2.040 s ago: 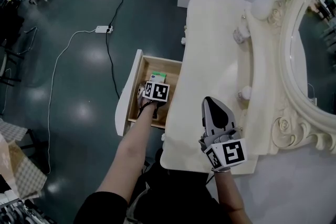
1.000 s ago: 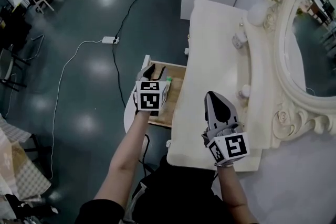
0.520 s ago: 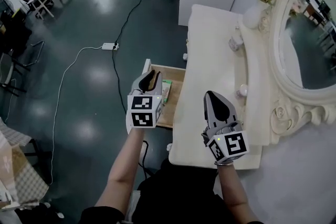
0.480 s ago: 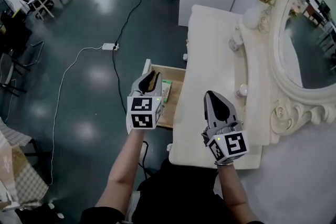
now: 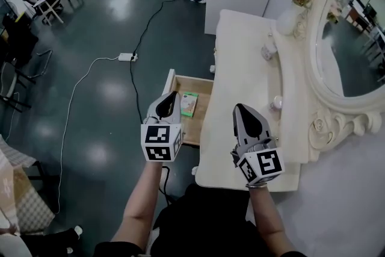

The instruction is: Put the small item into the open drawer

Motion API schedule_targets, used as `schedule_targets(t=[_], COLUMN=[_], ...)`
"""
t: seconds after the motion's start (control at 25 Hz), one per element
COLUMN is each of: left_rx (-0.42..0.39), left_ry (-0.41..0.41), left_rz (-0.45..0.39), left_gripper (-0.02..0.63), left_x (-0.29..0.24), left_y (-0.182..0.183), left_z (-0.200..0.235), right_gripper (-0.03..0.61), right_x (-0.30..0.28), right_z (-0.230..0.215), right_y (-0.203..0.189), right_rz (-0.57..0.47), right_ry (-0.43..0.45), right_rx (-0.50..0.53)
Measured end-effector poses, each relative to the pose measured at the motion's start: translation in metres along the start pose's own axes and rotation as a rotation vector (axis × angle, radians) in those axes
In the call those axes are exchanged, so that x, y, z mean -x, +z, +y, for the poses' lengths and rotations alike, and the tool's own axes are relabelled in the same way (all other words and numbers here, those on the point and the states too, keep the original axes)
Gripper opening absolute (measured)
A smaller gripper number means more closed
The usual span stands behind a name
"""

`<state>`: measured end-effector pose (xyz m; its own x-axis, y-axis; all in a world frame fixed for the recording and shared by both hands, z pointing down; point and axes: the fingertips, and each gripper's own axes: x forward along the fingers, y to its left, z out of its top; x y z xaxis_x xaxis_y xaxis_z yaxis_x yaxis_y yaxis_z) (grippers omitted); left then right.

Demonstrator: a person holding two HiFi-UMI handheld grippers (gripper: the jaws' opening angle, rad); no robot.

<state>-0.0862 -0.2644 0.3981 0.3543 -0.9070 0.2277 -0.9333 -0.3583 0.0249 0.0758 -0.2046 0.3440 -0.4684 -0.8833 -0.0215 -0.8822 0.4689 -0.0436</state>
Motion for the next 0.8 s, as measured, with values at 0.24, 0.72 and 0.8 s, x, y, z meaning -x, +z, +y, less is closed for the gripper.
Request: schedule_targets(t=[0.24,0.72,0.8], left_rx=[0.016,0.029,0.031], left_ry=[0.002,0.004,0.006], left_rz=[-0.030,-0.048,-0.045], left_gripper=[0.008,0.008,0.008], left_x=[0.021,0.045,0.048], left_y=[0.006,0.006,0.004], left_z=[0.000,-0.001,-0.001], right_gripper=[-0.003,-0.005,-0.005], right_x=[0.005,0.015,0.017], right_z=[0.008,0.018,0.021], right_y=[0.003,-0.001,-0.002], right_rz=[-0.010,-0.006,-0.006], right_ry=[0.010,-0.001,0.001], right_rx=[0.004,0.025,0.026])
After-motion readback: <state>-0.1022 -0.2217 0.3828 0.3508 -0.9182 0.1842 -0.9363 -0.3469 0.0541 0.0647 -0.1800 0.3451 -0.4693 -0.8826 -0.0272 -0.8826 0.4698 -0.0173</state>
